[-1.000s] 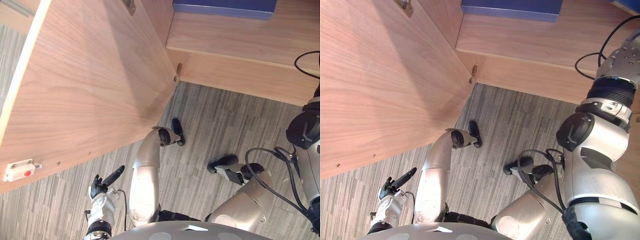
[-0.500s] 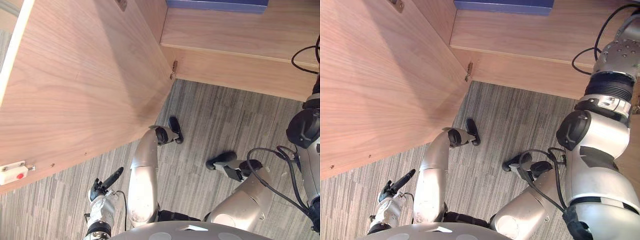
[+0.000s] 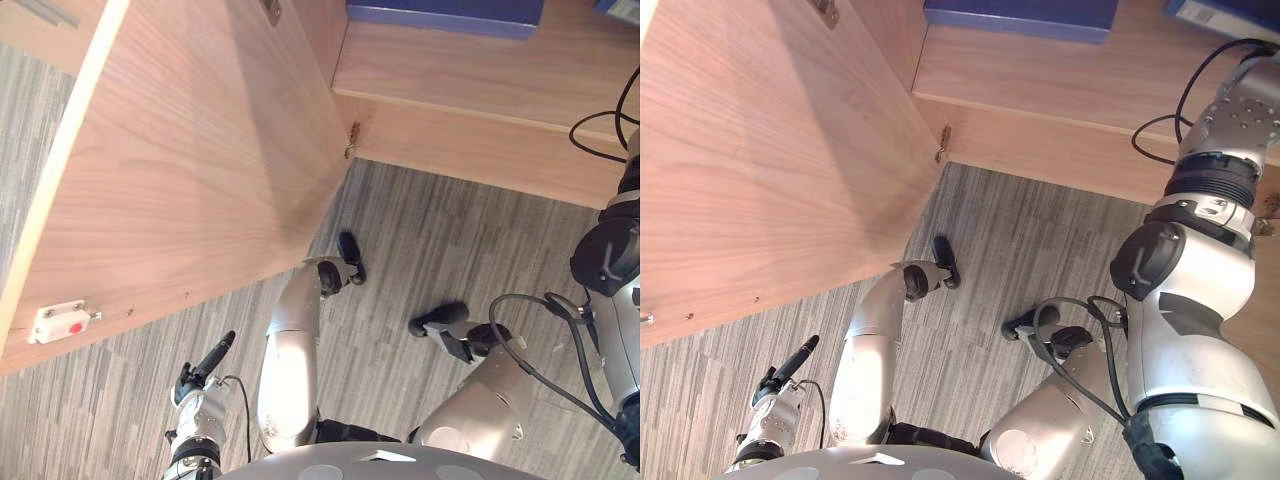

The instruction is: Walk over to the cabinet, pick up the folder, carry it to the office cabinet, place the folder inside the office cabinet, then close the office cabinet door

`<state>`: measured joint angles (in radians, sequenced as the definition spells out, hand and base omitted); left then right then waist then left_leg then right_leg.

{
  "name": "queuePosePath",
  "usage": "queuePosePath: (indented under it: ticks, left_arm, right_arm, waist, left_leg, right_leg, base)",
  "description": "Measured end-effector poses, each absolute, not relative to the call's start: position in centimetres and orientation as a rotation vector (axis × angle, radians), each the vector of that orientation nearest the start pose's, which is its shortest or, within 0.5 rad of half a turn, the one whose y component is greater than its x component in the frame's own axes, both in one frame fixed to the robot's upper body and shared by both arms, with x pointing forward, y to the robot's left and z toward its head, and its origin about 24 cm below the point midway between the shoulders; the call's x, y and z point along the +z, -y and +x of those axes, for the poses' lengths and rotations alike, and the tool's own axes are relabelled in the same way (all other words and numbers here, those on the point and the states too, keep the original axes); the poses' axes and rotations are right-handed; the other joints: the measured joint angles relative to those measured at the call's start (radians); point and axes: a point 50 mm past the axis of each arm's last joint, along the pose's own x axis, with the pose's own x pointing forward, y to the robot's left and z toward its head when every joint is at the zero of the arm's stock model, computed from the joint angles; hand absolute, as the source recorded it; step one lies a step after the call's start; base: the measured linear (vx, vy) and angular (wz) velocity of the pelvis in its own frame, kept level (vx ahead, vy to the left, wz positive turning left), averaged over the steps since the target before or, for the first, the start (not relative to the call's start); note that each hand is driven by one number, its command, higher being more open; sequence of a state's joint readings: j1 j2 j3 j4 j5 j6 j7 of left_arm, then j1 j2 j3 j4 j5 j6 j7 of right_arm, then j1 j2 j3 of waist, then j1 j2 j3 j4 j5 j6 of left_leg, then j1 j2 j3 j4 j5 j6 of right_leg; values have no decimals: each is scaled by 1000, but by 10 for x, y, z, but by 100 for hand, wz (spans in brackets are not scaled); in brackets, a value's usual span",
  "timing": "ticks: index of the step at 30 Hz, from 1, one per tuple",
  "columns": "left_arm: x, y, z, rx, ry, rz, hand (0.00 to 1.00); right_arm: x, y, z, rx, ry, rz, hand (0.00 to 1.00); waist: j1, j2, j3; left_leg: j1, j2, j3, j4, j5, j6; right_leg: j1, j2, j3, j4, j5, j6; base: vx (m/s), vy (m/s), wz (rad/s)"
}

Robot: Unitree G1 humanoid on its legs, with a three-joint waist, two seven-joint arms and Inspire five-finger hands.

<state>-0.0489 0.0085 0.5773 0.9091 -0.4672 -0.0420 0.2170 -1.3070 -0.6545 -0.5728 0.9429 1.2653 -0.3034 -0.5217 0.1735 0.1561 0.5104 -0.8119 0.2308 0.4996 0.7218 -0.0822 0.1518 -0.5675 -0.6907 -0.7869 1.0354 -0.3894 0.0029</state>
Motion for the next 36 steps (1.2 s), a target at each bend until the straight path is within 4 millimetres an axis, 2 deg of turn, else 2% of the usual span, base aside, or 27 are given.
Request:
queuePosePath:
  ticks: [5, 7, 9, 13, 15, 21, 25, 30, 33, 34, 36]
  left_arm:
    - [-126, -254, 142, 969, -680, -633, 100]
    - [-122, -260, 144, 975, -644, -639, 100]
    - [-119, -265, 144, 983, -615, -648, 100]
    - [-119, -268, 142, 985, -604, -661, 100]
    - [-120, -267, 139, 976, -607, -664, 100]
    - [-124, -268, 133, 965, -613, -677, 100]
    - [-127, -265, 130, 960, -635, -684, 100]
    - [-133, -260, 124, 945, -685, -671, 100]
    - [-132, -263, 124, 906, -704, -616, 100]
    - [-131, -265, 124, 901, -701, -598, 100]
    - [-129, -272, 122, 899, -690, -561, 100]
  right_arm:
    - [279, 356, 364, -671, 462, 1507, 100]
    - [268, 351, 370, -679, 377, 1387, 100]
    - [260, 341, 378, -662, 279, 1157, 100]
    - [250, 330, 387, -635, 152, 749, 100]
    - [244, 329, 388, -626, 116, 625, 100]
    - [230, 328, 388, -567, 87, 563, 100]
    - [229, 327, 389, -555, 76, 503, 100]
    - [234, 327, 389, -572, 51, 250, 100]
    - [240, 329, 386, -603, 43, -78, 100]
    - [243, 334, 383, -618, 28, -221, 100]
    - [248, 344, 378, -639, 6, -395, 100]
  waist:
    - [-26, -13, 0]
    - [-38, -19, -1]
    - [-52, -34, -2]
    - [-65, -47, -3]
    - [-67, -49, -3]
    - [-69, -56, -7]
    - [-66, -58, -9]
    - [-64, -58, -9]
    - [-62, -57, -9]
    - [-60, -54, -9]
    - [-53, -48, -8]
  left_leg:
    - [73, -12, 28, -137, 60, -8]
    - [98, -19, 33, -188, 84, -16]
    - [129, -28, 46, -242, 111, -25]
    - [154, -26, 51, -301, 142, -36]
    - [164, -23, 55, -317, 149, -39]
    - [190, -13, 58, -337, 155, -47]
    - [198, -10, 60, -366, 174, -50]
    - [204, -13, 60, -385, 193, -48]
    - [203, -17, 54, -395, 200, -49]
    - [200, -18, 52, -395, 200, -49]
    - [189, -21, 44, -395, 201, -48]
  right_leg:
    - [56, 45, -48, -113, 56, -8]
    - [76, 62, -63, -147, 68, -12]
    - [87, 74, -66, -173, 76, -13]
    - [107, 107, -83, -216, 84, -20]
    - [113, 121, -86, -233, 93, -15]
    - [134, 147, -86, -263, 100, -14]
    - [134, 167, -88, -288, 107, -16]
    - [132, 173, -88, -292, 107, -18]
    - [128, 175, -90, -293, 106, -19]
    - [126, 176, -90, -293, 106, -19]
    - [115, 177, -87, -293, 106, -20]
  base:
    - [-5, -7, -12]
    - [-17, -41, -4]
    - [-36, -66, -5]
    - [-38, -85, -2]
    - [-23, -86, -6]
    - [-4, -91, -7]
    - [-1, -87, -4]
    - [7, -87, -1]
    - [4, -76, 2]
    - [5, -92, 2]
    - [0, -73, 3]
